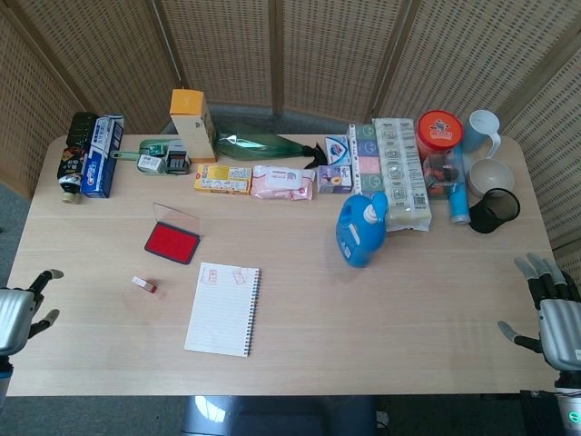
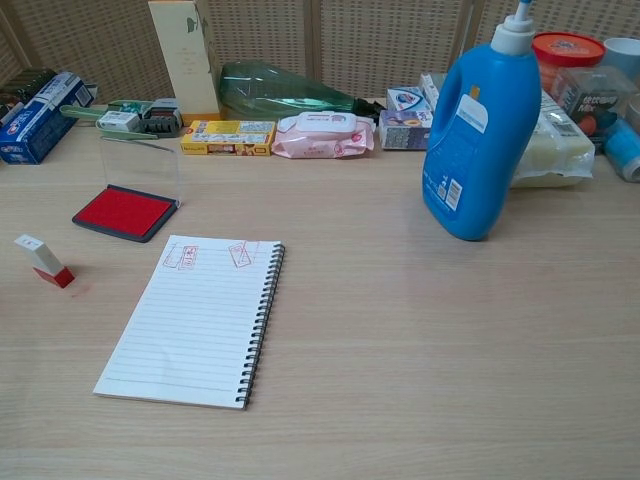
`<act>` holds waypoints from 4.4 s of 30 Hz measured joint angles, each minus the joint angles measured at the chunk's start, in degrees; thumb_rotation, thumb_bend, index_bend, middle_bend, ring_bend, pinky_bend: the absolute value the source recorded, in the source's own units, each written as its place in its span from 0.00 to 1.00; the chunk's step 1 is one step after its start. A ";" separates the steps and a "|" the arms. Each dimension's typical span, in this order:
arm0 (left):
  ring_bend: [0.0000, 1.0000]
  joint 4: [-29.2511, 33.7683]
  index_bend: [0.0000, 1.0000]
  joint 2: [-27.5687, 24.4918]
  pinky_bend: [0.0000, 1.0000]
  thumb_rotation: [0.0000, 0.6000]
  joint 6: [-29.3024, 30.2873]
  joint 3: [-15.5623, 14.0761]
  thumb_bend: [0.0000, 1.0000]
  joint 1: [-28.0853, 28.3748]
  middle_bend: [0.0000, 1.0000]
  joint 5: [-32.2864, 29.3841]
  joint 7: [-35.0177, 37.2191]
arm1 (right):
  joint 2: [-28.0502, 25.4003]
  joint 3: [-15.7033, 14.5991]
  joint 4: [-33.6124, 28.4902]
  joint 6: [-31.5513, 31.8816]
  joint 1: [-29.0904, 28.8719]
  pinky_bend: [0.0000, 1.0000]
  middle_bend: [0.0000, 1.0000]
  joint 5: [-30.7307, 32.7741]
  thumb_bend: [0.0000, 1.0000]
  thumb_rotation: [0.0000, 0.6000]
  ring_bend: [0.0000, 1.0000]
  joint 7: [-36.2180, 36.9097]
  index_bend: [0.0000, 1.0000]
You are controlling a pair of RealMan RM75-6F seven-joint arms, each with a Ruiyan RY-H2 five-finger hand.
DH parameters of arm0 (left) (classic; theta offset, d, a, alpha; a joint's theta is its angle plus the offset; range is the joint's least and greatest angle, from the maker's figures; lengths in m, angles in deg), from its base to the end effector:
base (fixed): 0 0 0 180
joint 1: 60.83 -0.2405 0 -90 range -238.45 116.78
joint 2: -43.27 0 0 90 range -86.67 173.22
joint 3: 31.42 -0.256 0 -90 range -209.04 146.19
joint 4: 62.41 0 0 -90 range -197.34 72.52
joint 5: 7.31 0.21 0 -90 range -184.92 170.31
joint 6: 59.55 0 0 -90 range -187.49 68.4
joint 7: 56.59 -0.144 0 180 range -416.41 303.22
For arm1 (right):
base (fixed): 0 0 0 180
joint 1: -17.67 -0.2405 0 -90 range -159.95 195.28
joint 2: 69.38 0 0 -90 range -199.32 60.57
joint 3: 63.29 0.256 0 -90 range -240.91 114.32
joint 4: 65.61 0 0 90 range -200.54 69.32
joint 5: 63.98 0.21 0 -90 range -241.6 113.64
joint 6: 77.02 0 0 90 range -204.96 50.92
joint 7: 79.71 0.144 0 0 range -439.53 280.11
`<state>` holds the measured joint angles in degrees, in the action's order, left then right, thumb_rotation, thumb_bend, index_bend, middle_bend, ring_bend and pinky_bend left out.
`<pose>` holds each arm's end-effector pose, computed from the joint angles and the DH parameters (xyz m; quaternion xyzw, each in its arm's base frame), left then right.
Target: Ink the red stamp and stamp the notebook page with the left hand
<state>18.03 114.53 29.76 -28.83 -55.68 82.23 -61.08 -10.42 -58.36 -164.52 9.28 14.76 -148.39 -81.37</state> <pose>-0.3265 0.1833 0.1432 -0.6241 -0.3042 -0.3732 0.6154 -0.2996 -0.1767 0.1859 0.5719 -0.3845 0.3925 0.6092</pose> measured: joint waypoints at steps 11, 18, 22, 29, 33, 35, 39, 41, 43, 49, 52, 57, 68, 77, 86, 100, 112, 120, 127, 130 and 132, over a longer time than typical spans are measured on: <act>1.00 0.28 0.43 0.36 1.00 1.00 -4.86 -0.20 0.16 2.24 1.00 -0.69 1.11 | 0.02 0.04 0.11 -0.61 -0.19 0.09 0.03 0.45 0.00 1.00 0.01 0.05 0.07; 1.00 0.16 0.44 1.46 1.00 1.00 -9.70 0.10 0.24 5.59 1.00 -1.08 -2.16 | 0.09 0.18 0.33 -0.97 -0.32 0.09 0.03 1.01 0.00 1.00 0.01 0.08 0.07; 1.00 0.08 0.44 2.32 1.00 1.00 -12.15 0.44 0.25 7.44 1.00 -1.75 -4.75 | 0.07 0.20 0.42 -1.24 -0.40 0.09 0.03 1.23 0.00 1.00 0.01 0.13 0.07; 1.00 -0.53 0.45 4.56 1.00 1.00 -13.20 0.65 0.29 8.47 1.00 -2.63 -5.38 | 0.02 0.26 0.51 -1.49 -0.47 0.09 0.03 1.54 0.00 1.00 0.01 0.31 0.07; 1.00 -2.01 0.46 5.89 1.00 1.00 -13.00 0.57 0.33 8.72 1.00 -2.51 -3.90 | -0.04 0.25 0.52 -1.59 -0.50 0.09 0.03 1.58 0.00 1.00 0.01 0.40 0.07; 1.00 -2.83 0.46 6.64 1.00 1.00 -13.01 0.38 0.34 8.89 1.00 -2.41 -3.17 | -0.07 0.25 0.51 -1.63 -0.52 0.09 0.03 1.61 0.00 1.00 0.01 0.44 0.07; 1.00 -3.57 0.46 7.53 1.00 1.00 -12.98 0.13 0.33 9.18 1.00 -2.18 -2.56 | -0.13 0.27 0.47 -1.56 -0.50 0.09 0.03 1.59 0.00 1.00 0.01 0.56 0.07; 1.00 -4.08 0.46 8.11 1.00 1.00 -12.91 0.09 0.33 9.35 1.00 -2.07 -2.36 | -0.14 0.25 0.46 -1.57 -0.49 0.09 0.03 1.57 0.00 1.00 0.01 0.57 0.07; 1.00 -4.66 0.46 8.82 1.00 1.00 -12.92 0.12 0.32 9.58 1.00 -2.04 -2.07 | -0.15 0.20 0.44 -1.62 -0.50 0.09 0.03 1.55 0.00 1.00 0.01 0.53 0.07; 1.00 -7.04 0.46 11.39 1.00 1.00 -14.24 0.66 0.32 11.01 1.00 -2.64 -1.57 | -0.12 0.21 0.46 -1.69 -0.51 0.09 0.03 1.70 0.00 1.00 0.01 0.45 0.07; 1.00 -7.66 0.46 12.26 1.00 1.00 -15.21 0.91 0.32 11.73 1.00 -3.18 -2.33 | -0.12 0.28 0.58 -1.76 -0.54 0.09 0.03 1.89 0.00 1.00 0.01 0.53 0.07; 1.00 -8.20 0.46 13.30 1.00 1.00 -16.69 1.13 0.32 12.46 1.00 -4.52 -3.59 | -0.20 0.41 0.76 -1.90 -0.58 0.09 0.03 2.17 0.00 1.00 0.01 0.90 0.07; 1.00 -9.78 0.47 14.80 1.00 1.00 -17.49 0.90 0.32 13.15 1.00 -5.50 -4.01 | -0.35 0.49 0.85 -2.06 -0.64 0.09 0.03 2.33 0.00 1.00 0.01 1.33 0.07; 1.00 -10.35 0.47 15.48 1.00 1.00 -18.26 0.81 0.32 13.98 1.00 -5.64 -5.01 | -0.57 0.56 0.87 -2.13 -0.61 0.09 0.03 2.54 0.00 1.00 0.01 1.75 0.07; 1.00 -10.75 0.47 16.27 1.00 1.00 -19.22 0.70 0.32 14.62 1.00 -6.27 -5.89 | -0.58 0.58 0.91 -2.26 -0.65 0.09 0.03 2.70 0.00 1.00 0.01 1.80 0.07; 1.00 -11.85 0.47 17.67 1.00 1.00 -21.00 0.79 0.32 15.70 1.00 -7.63 -6.77 | -0.80 0.66 1.04 -2.55 -0.70 0.09 0.03 3.01 0.00 1.00 0.01 2.39 0.07; 1.00 -12.00 0.55 18.11 1.00 1.00 -21.34 0.67 0.33 16.06 1.00 -8.27 -7.85 | -0.93 0.68 1.18 -2.82 -0.78 0.09 0.03 3.19 0.00 1.00 0.01 2.61 0.07; 1.00 -13.03 0.60 18.43 1.00 1.00 -21.42 0.53 0.36 16.27 1.00 -8.37 -8.30 | -0.95 0.61 1.14 -3.07 -0.84 0.09 0.03 3.26 0.00 1.00 0.01 2.50 0.07; 1.00 -13.42 0.64 18.42 1.00 1.00 -21.63 0.50 0.38 16.83 1.00 -8.19 -9.32 | -1.00 0.56 1.03 -3.26 -0.88 0.09 0.03 3.41 0.00 1.00 0.02 2.28 0.07; 1.00 -13.01 0.64 18.17 1.00 1.00 -21.72 0.53 0.38 16.97 1.00 -8.19 -9.30 | -1.06 0.55 0.96 -3.30 -0.87 0.09 0.03 3.50 0.00 1.00 0.02 2.30 0.07; 1.00 -12.36 0.64 17.69 1.00 1.00 -21.93 0.53 0.38 17.10 1.00 -8.19 -9.16 | -1.11 0.55 0.91 -3.30 -0.87 0.09 0.03 3.51 0.00 1.00 0.02 2.30 0.07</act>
<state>5.67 132.22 7.82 -28.29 -38.58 74.05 -70.24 -11.52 -57.81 -163.61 5.97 13.89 -144.88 -79.07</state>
